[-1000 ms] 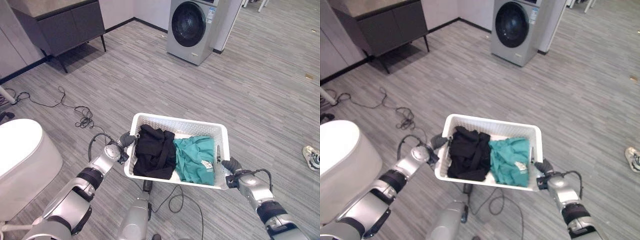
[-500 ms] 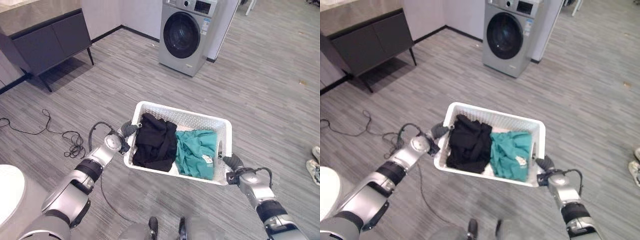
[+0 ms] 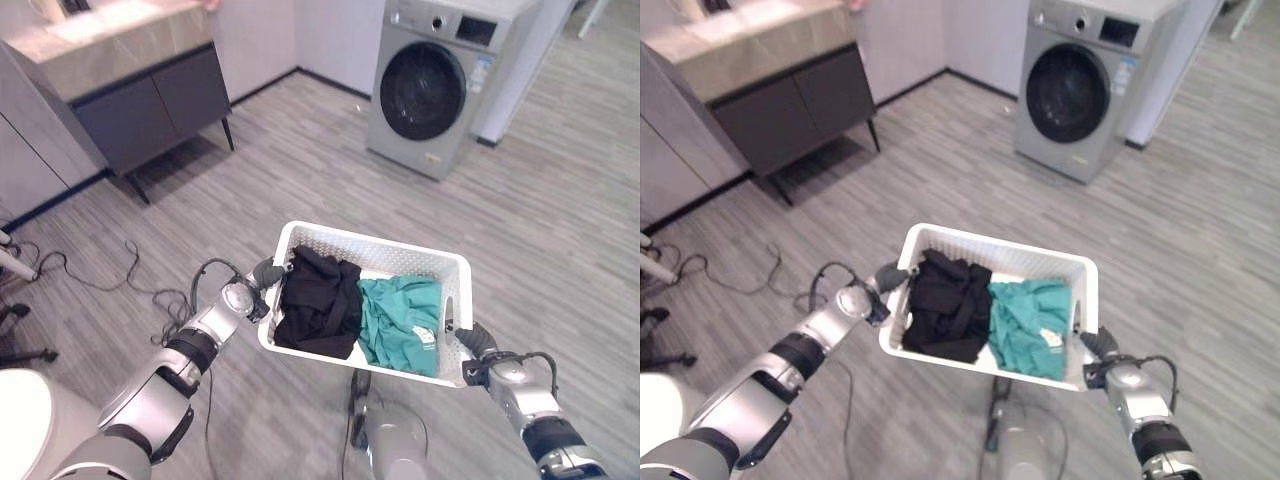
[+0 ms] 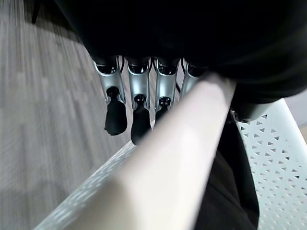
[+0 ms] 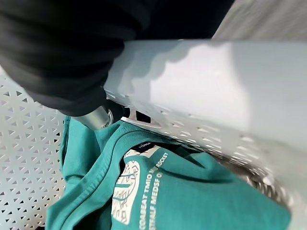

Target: Grab the laundry basket,head to the washer,open it,put in the laundry and shut it.

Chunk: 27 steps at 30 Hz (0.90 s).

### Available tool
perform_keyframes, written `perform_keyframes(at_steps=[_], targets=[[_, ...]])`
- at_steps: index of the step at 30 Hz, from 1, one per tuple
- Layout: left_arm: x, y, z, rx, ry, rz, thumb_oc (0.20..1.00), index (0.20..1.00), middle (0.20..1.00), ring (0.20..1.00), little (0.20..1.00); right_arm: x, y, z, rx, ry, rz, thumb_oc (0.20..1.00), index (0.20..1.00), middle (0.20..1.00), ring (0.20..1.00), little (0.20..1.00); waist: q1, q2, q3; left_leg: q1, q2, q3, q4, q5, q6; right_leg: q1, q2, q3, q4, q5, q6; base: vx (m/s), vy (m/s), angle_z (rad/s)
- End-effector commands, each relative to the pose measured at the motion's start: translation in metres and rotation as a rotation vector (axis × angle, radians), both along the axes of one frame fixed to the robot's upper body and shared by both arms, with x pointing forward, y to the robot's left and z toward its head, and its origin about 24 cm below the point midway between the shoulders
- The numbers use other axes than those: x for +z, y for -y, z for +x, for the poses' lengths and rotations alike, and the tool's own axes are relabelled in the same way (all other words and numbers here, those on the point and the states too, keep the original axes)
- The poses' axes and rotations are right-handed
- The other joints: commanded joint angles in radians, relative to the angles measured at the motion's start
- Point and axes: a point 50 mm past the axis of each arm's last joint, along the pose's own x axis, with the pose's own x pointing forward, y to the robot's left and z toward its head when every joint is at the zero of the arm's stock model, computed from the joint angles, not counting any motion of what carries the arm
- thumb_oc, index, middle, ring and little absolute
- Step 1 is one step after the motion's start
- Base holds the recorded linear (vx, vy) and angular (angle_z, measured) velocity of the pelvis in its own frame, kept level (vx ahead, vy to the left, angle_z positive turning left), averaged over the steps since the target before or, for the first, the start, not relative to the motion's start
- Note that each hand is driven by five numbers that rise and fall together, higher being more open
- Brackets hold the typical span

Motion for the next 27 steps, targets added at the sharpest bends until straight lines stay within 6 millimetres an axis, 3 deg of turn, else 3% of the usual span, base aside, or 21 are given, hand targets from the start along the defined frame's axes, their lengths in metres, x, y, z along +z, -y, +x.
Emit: perform_keyframes(at_steps=[1,2,3,5,8,9,11,12,14,15,16,17,21,22,25,27], targets=[[0.041,-0.037,0.017,0.09,0.166,0.047,0.2,0.2,0.2,0.2,0.2,0.046,0.025,0.015,-0.012,0.21,0.002,0.2,0.2,0.2,0.2,0.2,-0.024,-0.052,-0.082,-0.131,0.125,-0.023,-0.002,0.027,0.033,0.061,-0.091,0.053,-0.089,-0.017,0.345,0.55,-0.404,0.06],[0.039,-0.036,0.017,0.09,0.161,0.036,0.2,0.2,0.2,0.2,0.2,0.047,0.028,0.015,-0.022,0.206,-0.004,0.2,0.2,0.2,0.2,0.2,-0.026,-0.047,-0.087,-0.181,0.177,-0.017,0.14,0.143,0.014,0.097,-0.059,0.045,-0.058,-0.063,0.305,0.5,-0.43,0.04],[0.038,-0.037,0.016,0.094,0.153,0.036,0.2,0.2,0.2,0.2,0.2,0.048,0.03,0.016,-0.029,0.209,-0.005,0.2,0.2,0.2,0.2,0.2,-0.023,-0.046,-0.084,-0.227,0.211,-0.01,0.276,0.216,0.006,0.127,-0.035,0.04,-0.051,-0.089,0.281,0.46,-0.453,0.01],[0.041,-0.04,0.016,0.1,0.157,0.036,0.2,0.2,0.2,0.2,0.2,0.053,0.03,0.02,-0.032,0.226,-0.001,0.2,0.2,0.2,0.2,0.2,-0.006,-0.072,-0.076,-0.318,0.221,-0.005,0.475,0.31,0.027,0.182,-0.01,0.045,-0.06,-0.127,0.231,0.3,-0.384,-0.04],[0.047,-0.041,0.018,0.106,0.174,0.022,0.2,0.2,0.2,0.2,0.2,0.059,0.032,0.022,-0.039,0.246,-0.017,0.2,0.2,0.2,0.2,0.2,0.013,-0.09,-0.055,-0.399,0.252,0.018,0.607,0.343,0.046,0.225,0.015,0.05,-0.063,-0.16,0.195,0.19,-0.272,-0.28],[0.054,-0.037,0.02,0.097,0.192,0.009,0.2,0.2,0.2,0.2,0.2,0.062,0.032,0.023,-0.043,0.256,-0.024,0.2,0.2,0.2,0.2,0.2,0.042,-0.1,-0.029,-0.503,0.265,0.05,0.66,0.301,0.063,0.265,0.028,0.054,-0.061,-0.191,0.178,0.3,-0.353,-0.25],[0.058,-0.035,0.021,0.09,0.203,0.004,0.2,0.2,0.2,0.2,0.2,0.063,0.033,0.021,-0.046,0.26,-0.031,0.2,0.2,0.2,0.2,0.2,0.052,-0.106,-0.017,-0.55,0.263,0.06,0.646,0.291,0.067,0.284,0.03,0.058,-0.058,-0.2,0.175,0.22,-0.139,-0.24],[0.06,-0.03,0.022,0.075,0.21,0.003,0.2,0.2,0.2,0.2,0.2,0.063,0.033,0.019,-0.04,0.264,-0.042,0.2,0.2,0.2,0.2,0.2,0.071,-0.105,-0.003,-0.617,0.239,0.078,0.558,0.258,0.063,0.319,0.038,0.068,-0.062,-0.218,0.18,0.26,-0.04,-0.35],[0.06,-0.027,0.023,0.066,0.209,0.005,0.2,0.2,0.2,0.2,0.2,0.062,0.034,0.017,-0.041,0.26,-0.049,0.2,0.2,0.2,0.2,0.2,0.079,-0.11,0.001,-0.645,0.218,0.084,0.487,0.26,0.06,0.33,0.036,0.071,-0.066,-0.223,0.186,0.27,-0.004,-0.21],[0.06,-0.025,0.024,0.057,0.208,0.008,0.2,0.2,0.2,0.2,0.2,0.061,0.034,0.016,-0.035,0.259,-0.057,0.2,0.2,0.2,0.2,0.2,0.093,-0.095,0.002,-0.671,0.191,0.083,0.268,0.263,0.053,0.349,0.047,0.075,-0.068,-0.237,0.199,0.19,0.038,-0.16],[0.06,-0.025,0.024,0.056,0.208,0.008,0.2,0.2,0.2,0.2,0.2,0.061,0.034,0.015,-0.035,0.258,-0.058,0.2,0.2,0.2,0.2,0.2,0.095,-0.1,0.002,-0.661,0.185,0.088,0.251,0.27,0.054,0.35,0.041,0.077,-0.068,-0.239,0.2,0.42,0.083,-0.15],[0.059,-0.026,0.024,0.054,0.205,0.015,0.2,0.2,0.2,0.2,0.2,0.059,0.033,0.016,-0.033,0.259,-0.056,0.2,0.2,0.2,0.2,0.2,0.113,-0.081,0.002,-0.672,0.151,0.061,0.046,0.304,0.041,0.383,0.063,0.087,-0.075,-0.257,0.211,0.24,0.038,-0.19],[0.057,-0.028,0.026,0.064,0.195,0.022,0.2,0.2,0.2,0.2,0.2,0.055,0.03,0.017,-0.031,0.254,-0.046,0.2,0.2,0.2,0.2,0.2,0.139,-0.071,0.005,-0.692,0.106,0.044,-0.172,0.368,0.029,0.427,0.088,0.11,-0.085,-0.291,0.214,0.34,0.021,-0.26],[0.058,-0.028,0.026,0.06,0.197,0.021,0.2,0.2,0.2,0.2,0.2,0.054,0.025,0.019,-0.027,0.259,-0.033,0.2,0.2,0.2,0.2,0.2,0.149,-0.069,0.005,-0.722,0.093,0.066,-0.2,0.38,0.028,0.459,0.103,0.139,-0.087,-0.318,0.208,0.62,0.067,-0.3],[0.056,-0.034,0.025,0.075,0.188,0.029,0.2,0.2,0.2,0.2,0.2,0.049,0.017,0.02,-0.013,0.249,-0.001,0.2,0.2,0.2,0.2,0.2,0.165,-0.066,-0.024,-0.676,0.093,0.046,-0.195,0.39,0.048,0.495,0.113,0.181,-0.058,-0.373,0.205,0.52,0.093,-0.67],[0.055,-0.038,0.023,0.078,0.186,0.036,0.2,0.2,0.2,0.2,0.2,0.042,0.015,0.017,-0.018,0.23,0.023,0.2,0.2,0.2,0.2,0.2,0.173,-0.077,-0.043,-0.683,0.093,0.046,-0.12,0.381,0.057,0.521,0.101,0.197,-0.009,-0.407,0.211,0.4,0.072,-0.71]])
